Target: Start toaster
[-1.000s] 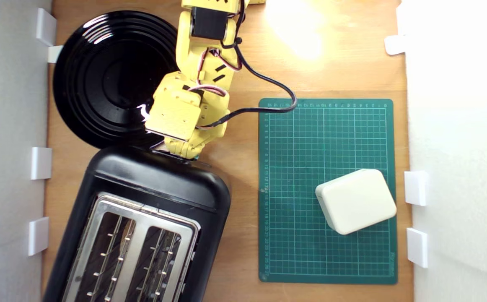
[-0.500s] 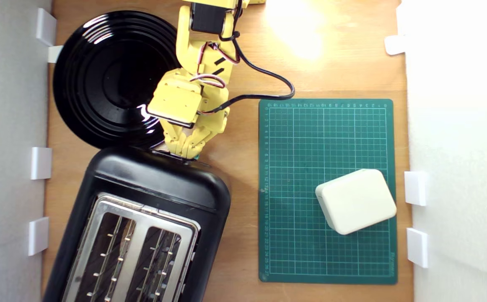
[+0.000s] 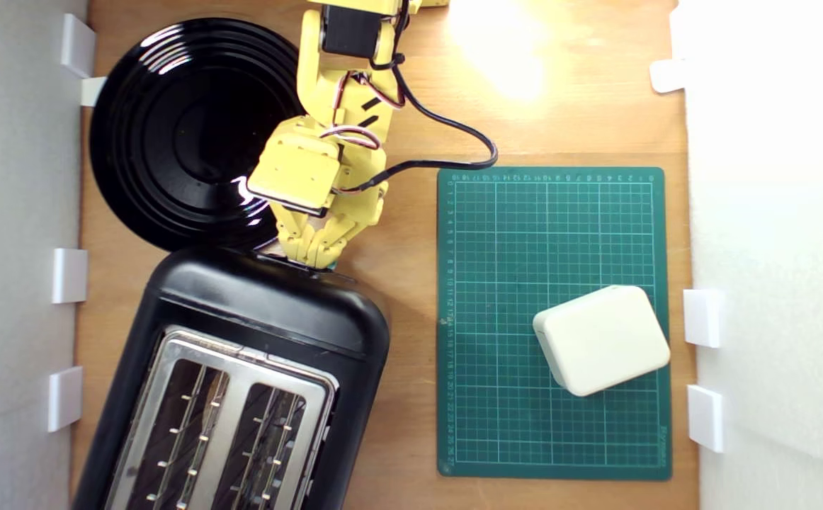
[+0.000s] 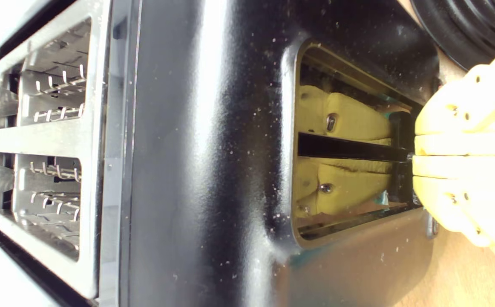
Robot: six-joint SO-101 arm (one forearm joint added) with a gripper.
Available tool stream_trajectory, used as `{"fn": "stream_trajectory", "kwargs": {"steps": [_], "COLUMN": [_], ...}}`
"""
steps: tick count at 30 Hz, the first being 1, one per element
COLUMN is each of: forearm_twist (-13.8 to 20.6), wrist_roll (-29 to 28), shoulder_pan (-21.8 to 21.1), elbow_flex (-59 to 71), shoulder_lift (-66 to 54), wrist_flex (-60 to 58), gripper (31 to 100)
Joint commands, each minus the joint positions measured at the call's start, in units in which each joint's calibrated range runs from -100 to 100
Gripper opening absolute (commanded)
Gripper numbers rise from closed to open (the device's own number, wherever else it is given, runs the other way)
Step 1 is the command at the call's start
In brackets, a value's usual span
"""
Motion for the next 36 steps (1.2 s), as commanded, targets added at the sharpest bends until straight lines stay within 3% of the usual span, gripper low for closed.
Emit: {"fn": "stream_trajectory", "kwargs": {"steps": [1,14,36], "forearm_twist": [-0.73,-1.01,-0.82], "wrist_roll": [-0.38,-0.32,-0.17], "shoulder_pan": [0.29,0.21,0.21], "elbow_flex": [-2.88,-15.79,-17.88], "shoulder_lift": [5.63,5.22,-2.78], "wrist_flex": [5.12,22.16,22.85], "gripper": [31.4,31.4,31.4]}}
